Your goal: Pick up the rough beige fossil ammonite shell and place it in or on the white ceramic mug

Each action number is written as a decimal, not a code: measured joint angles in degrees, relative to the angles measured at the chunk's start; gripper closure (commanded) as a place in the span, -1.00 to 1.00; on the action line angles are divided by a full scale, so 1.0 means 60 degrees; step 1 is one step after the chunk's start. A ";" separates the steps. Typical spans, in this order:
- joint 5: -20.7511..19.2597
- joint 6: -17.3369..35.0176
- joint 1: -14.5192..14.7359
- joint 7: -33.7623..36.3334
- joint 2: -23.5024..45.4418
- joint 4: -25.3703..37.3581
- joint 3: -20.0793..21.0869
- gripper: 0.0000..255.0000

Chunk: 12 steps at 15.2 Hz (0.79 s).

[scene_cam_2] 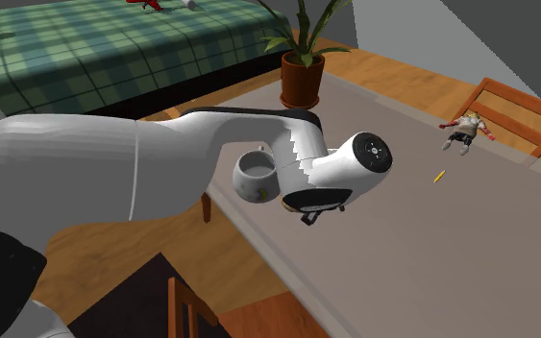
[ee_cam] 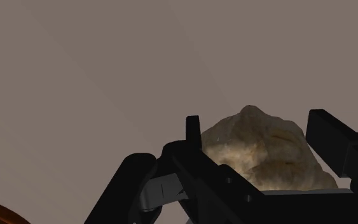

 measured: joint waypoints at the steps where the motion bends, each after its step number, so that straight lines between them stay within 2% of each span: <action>1: 0.0000 0.0001 0.0000 -0.0001 -0.0001 -0.0001 0.0000 1.00; 5: -0.0033 -0.0039 0.0009 0.0033 -0.0036 0.0013 -0.0003 1.00; 12: -0.0318 -0.0682 0.0033 0.0437 -0.0252 0.0564 -0.0043 1.00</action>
